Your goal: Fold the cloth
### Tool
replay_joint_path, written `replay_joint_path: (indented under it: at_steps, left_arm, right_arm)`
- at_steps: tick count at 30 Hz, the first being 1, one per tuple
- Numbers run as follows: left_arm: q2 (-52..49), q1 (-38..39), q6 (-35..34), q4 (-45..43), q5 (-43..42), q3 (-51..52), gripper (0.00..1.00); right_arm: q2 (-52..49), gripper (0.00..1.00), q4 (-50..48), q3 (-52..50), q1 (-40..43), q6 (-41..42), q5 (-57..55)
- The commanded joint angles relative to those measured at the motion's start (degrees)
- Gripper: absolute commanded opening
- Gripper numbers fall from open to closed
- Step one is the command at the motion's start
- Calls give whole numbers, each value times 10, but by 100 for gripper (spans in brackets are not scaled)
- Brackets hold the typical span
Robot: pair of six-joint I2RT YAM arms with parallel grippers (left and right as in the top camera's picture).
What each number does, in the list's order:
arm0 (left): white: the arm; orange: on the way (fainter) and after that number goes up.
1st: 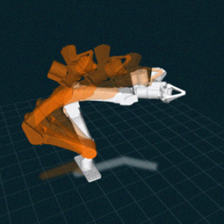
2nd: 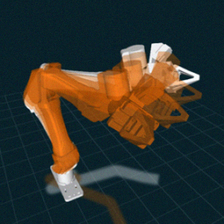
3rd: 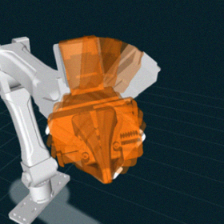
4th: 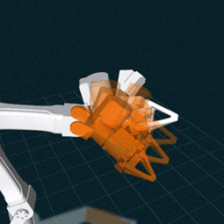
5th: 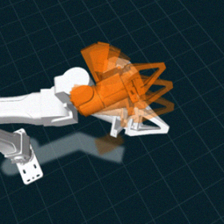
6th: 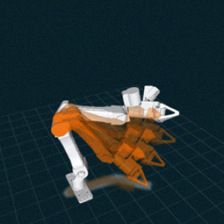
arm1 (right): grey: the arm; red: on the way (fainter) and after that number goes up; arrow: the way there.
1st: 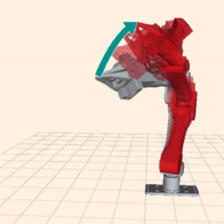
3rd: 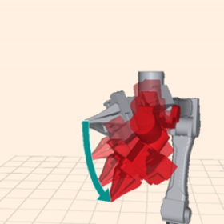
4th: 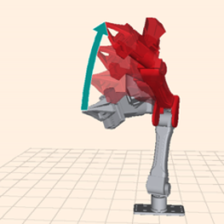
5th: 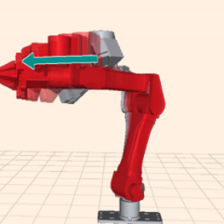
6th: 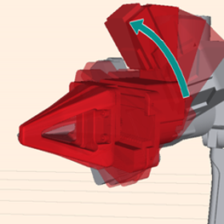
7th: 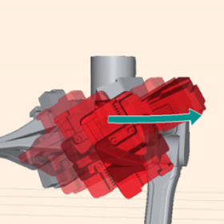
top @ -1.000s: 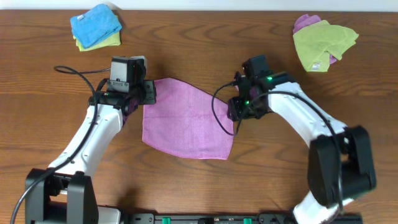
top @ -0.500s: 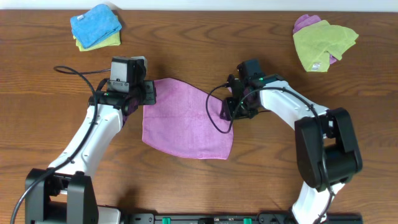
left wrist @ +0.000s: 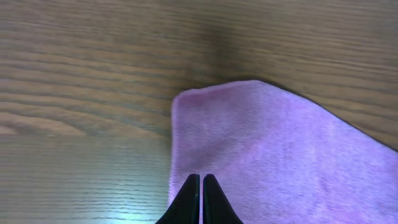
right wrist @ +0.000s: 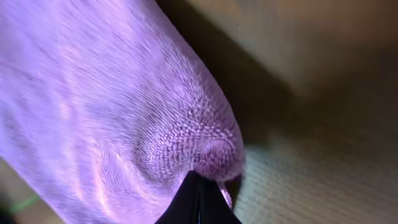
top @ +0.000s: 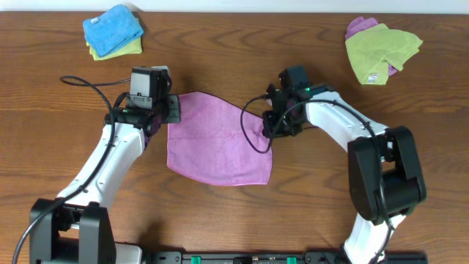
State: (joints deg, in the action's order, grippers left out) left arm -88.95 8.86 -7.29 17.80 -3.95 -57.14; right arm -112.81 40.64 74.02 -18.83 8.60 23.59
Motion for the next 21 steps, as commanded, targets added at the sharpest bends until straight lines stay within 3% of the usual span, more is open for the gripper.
replay_joint_path:
  at_steps: [1, 21]
  left_arm:
    - [-4, 1, 12, 2, 49, -1, 6]
    - [-4, 1, 11, -1, 50, -1, 6]
  right_arm:
    - [47, 2, 16, 69, -3, 5, 8]
    - [87, 2, 122, 375, -3, -42, -90]
